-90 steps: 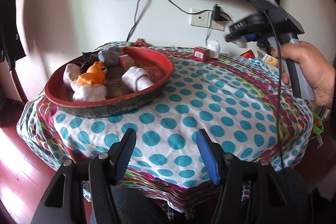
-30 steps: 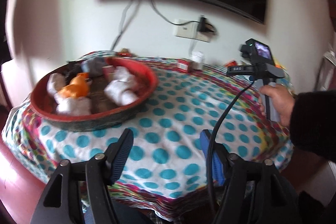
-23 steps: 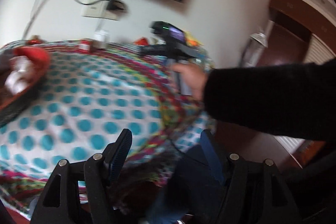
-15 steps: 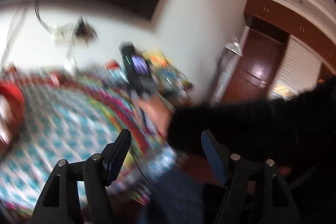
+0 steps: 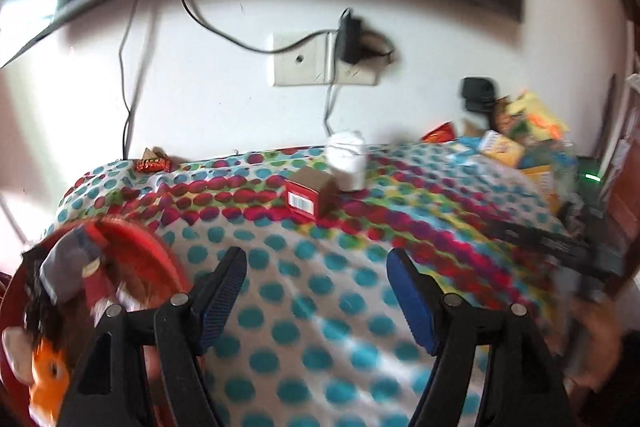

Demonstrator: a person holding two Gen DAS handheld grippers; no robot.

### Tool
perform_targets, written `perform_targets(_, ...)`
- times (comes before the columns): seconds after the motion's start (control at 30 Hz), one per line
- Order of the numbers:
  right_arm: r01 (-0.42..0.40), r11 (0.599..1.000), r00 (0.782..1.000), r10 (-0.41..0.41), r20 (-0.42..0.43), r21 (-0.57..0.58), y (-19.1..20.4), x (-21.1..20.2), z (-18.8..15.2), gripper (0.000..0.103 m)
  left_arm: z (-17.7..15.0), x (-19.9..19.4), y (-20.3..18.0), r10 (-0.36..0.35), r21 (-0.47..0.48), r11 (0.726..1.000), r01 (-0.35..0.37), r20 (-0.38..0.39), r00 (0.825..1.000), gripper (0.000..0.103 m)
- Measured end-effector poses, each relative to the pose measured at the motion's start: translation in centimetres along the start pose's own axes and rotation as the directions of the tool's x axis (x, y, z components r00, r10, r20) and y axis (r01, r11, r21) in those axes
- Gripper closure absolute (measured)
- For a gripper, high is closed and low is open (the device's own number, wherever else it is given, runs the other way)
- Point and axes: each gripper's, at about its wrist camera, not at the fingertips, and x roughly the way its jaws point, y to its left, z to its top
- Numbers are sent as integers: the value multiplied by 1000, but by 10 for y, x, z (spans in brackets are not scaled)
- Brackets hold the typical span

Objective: Organize objects
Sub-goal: 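Move the right gripper back over the table, then grasp the brown MARUBI box with the left gripper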

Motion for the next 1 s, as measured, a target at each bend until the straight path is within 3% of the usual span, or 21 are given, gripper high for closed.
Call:
perform_targets(0.23, -24, 1000, 1000, 24, -3, 17, -2, 2, 0, 2, 37, 97, 1, -12, 84, 996, 23, -130, 991, 28)
perform_targets(0.5, -30, 999, 1000, 30, 3, 18, -3, 0, 1, 2, 58, 165, -10, -3, 233, 970, 65, -256, 967, 28)
perform_targets(0.63, -28, 999, 1000, 28, 5, 18, -3, 0, 0, 2, 60, 187, -7, 2, 234, 970, 71, -299, 954, 28)
perform_targets(0.87, -28, 999, 1000, 28, 5, 19, -3, 0, 0, 2, 57, 198, -6, 13, 210, 976, 53, -300, 954, 30)
perform_targets(0.93, -28, 999, 1000, 28, 5, 19, -3, 1, 0, 2, 56, 192, -10, 8, 211, 976, 52, -274, 962, 49)
perform_targets(1.0, -29, 999, 1000, 29, 4, 18, -4, 1, 0, 2, 56, 186, -13, 14, 201, 979, 40, -260, 966, 49)
